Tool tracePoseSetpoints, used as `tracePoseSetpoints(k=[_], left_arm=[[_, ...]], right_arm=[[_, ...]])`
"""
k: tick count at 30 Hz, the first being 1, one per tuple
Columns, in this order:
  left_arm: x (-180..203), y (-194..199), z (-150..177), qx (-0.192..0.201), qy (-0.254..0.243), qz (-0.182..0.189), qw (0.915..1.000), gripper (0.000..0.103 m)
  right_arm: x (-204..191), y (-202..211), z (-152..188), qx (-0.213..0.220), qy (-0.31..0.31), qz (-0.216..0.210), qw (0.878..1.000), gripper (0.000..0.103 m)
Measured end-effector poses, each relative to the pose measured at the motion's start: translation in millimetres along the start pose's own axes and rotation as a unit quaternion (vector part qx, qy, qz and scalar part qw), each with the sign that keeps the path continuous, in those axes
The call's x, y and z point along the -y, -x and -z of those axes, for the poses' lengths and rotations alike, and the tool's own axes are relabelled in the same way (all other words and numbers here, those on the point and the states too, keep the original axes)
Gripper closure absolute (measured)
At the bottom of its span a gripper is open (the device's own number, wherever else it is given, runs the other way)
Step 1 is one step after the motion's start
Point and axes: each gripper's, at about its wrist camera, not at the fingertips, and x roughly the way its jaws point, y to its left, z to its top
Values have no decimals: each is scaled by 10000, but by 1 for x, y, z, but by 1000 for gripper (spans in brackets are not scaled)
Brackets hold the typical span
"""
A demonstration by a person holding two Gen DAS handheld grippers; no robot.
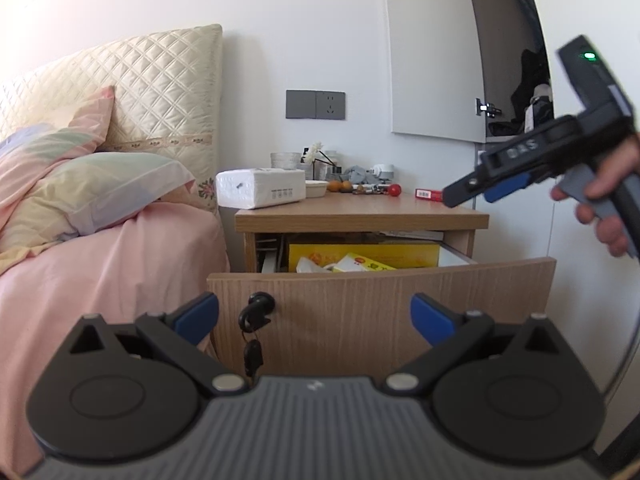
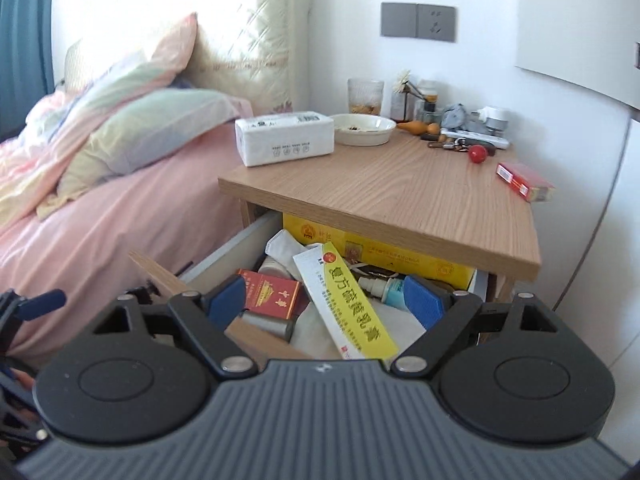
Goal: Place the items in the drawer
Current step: 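Open the right gripper to release the box and withdraw it, then move the right gripper back toward the drawer front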
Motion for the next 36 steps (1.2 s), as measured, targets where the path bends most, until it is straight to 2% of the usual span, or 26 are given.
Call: tracePoseSetpoints(k=[6, 9, 15, 18, 27, 36], left_arm=[[0, -2, 1, -102, 130, 170, 9997, 0], [0, -2, 2, -118, 121, 110, 9998, 0], [1, -2, 4, -97, 75, 52, 9999, 0], [3, -2, 6, -79, 42, 38, 10000, 0], [9, 3, 8, 48, -84, 15, 10000, 0], [13, 7, 7, 160, -107, -17, 9998, 0]], right_arm=[[-13, 28, 33, 351, -151, 171, 9991, 15], [-18, 34, 52, 455, -280, 233, 9983, 15], [-32, 46, 88, 1057, -387, 576, 9920, 15], [-37, 48, 102, 1200, -397, 677, 9897, 15], [-32, 65, 135, 1615, -968, 928, 9777, 15], [-45, 78, 147, 1927, -879, 1074, 9714, 16]])
